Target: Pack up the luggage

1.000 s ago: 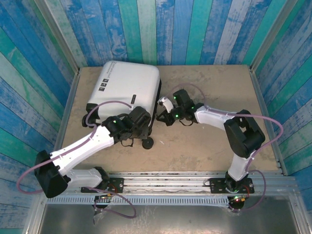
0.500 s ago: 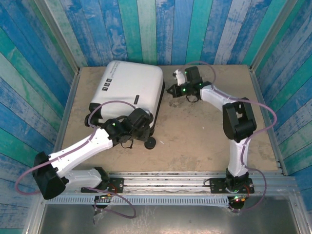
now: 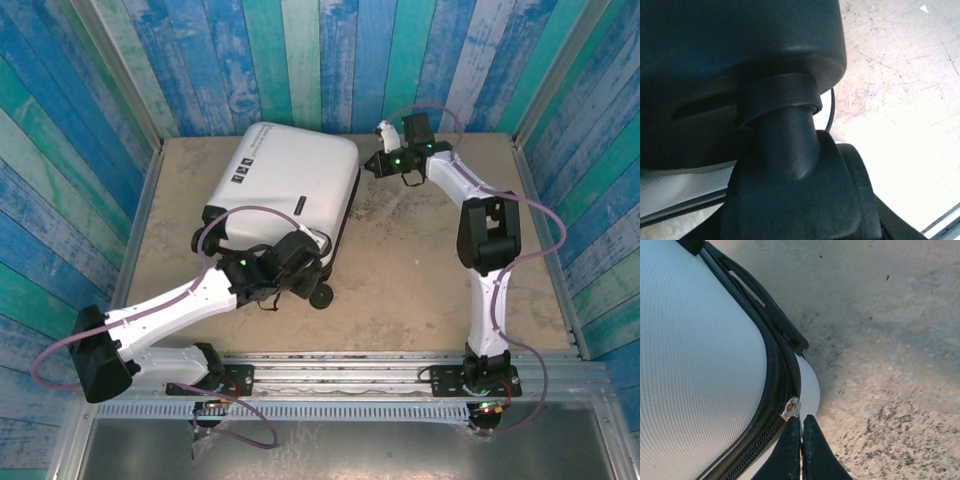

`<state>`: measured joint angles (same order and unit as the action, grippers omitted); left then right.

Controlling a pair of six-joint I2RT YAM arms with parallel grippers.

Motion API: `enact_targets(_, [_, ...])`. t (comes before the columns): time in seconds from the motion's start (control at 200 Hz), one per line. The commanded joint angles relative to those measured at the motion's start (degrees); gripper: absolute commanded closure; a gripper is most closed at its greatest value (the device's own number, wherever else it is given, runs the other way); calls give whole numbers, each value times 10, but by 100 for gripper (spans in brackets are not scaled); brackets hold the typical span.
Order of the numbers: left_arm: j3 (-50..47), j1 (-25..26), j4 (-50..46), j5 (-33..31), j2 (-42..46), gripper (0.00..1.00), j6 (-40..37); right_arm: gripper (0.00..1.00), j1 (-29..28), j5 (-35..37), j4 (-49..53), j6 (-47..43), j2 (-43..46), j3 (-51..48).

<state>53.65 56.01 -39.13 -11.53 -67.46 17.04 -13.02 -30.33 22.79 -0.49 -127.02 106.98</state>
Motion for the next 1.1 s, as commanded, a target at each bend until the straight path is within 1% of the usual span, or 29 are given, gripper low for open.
enact_targets(0.0, [1,60,32,179,58,100,-217,100,64,79,-41,-58,-56,53])
enact_targets(0.05, [1,60,27,187,56,100,-240,100,69,64,-21,-74,-73,85])
enact_targets(0.12, [0,61,24,203,49,100,-276,100,70,63,2,-95,-93,124])
enact_targets(0.235, [-3,68,32,211,41,100,-322,100,70,29,-6,-114,-110,144])
enact_targets(0.391, [-10,69,56,217,47,100,-361,100,71,15,-19,-104,-132,164])
enact_targets(0.526, [-19,70,81,220,58,100,-381,100,72,5,-51,-82,-145,155])
enact_targets(0.711, [-44,70,133,241,79,100,-401,100,78,-38,-121,27,-170,155])
enact_targets(0.821, [-50,70,139,249,73,100,-414,100,85,-49,-159,88,-177,143])
enact_targets(0.896, [-50,70,140,258,70,100,-417,100,93,-54,-202,125,-174,122])
enact_targets(1.097, [-60,70,164,262,68,100,-413,100,119,-89,-326,281,-186,100])
